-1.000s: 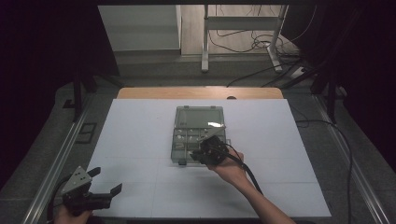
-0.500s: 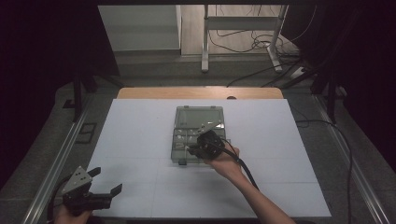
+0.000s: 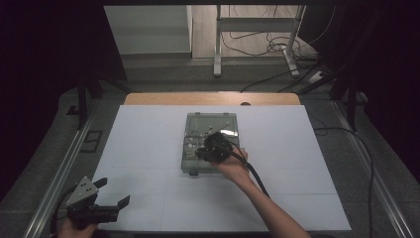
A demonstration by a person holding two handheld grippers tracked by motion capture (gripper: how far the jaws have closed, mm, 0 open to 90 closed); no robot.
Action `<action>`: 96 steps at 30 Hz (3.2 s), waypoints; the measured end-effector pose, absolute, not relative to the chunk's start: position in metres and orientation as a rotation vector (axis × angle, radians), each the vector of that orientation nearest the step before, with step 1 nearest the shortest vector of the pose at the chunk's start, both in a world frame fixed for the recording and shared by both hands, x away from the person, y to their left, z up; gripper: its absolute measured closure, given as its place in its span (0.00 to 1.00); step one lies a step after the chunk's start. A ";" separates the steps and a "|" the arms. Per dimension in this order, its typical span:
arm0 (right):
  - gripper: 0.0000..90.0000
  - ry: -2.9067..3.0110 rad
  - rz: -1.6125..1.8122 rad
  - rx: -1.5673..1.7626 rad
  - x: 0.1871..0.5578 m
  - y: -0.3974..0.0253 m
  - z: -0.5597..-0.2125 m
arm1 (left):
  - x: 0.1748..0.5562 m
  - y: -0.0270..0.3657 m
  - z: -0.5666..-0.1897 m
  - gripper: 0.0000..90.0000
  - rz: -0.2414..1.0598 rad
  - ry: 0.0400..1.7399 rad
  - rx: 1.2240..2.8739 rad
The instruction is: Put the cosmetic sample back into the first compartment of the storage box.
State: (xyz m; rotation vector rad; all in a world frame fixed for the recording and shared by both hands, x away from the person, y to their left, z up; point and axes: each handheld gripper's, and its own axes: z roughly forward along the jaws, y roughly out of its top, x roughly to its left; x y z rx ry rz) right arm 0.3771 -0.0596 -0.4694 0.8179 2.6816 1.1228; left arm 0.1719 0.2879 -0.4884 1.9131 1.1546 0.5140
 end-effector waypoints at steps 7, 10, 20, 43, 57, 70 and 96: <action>0.90 2.668 1.117 0.834 0.386 -0.054 -0.473 | 0.172 0.288 -0.489 0.02 0.513 1.153 1.915; 0.90 2.664 1.109 0.842 0.391 -0.052 -0.473 | 0.172 0.288 -0.489 0.02 0.512 1.154 1.914; 0.90 2.655 1.109 0.853 0.401 -0.041 -0.477 | 0.172 0.289 -0.489 0.02 0.510 1.156 1.913; 0.90 2.623 1.091 0.906 0.421 -0.022 -0.487 | 0.172 0.289 -0.489 0.02 0.507 1.156 1.912; 0.83 2.630 1.029 0.884 0.419 -0.019 -0.491 | 0.172 0.289 -0.489 0.02 0.509 1.153 1.915; 0.74 2.685 1.098 0.881 0.409 -0.028 -0.486 | 0.172 0.288 -0.489 0.02 0.508 1.155 1.914; 0.56 2.669 1.069 0.873 0.389 -0.059 -0.479 | 0.172 0.289 -0.489 0.02 0.503 1.151 1.913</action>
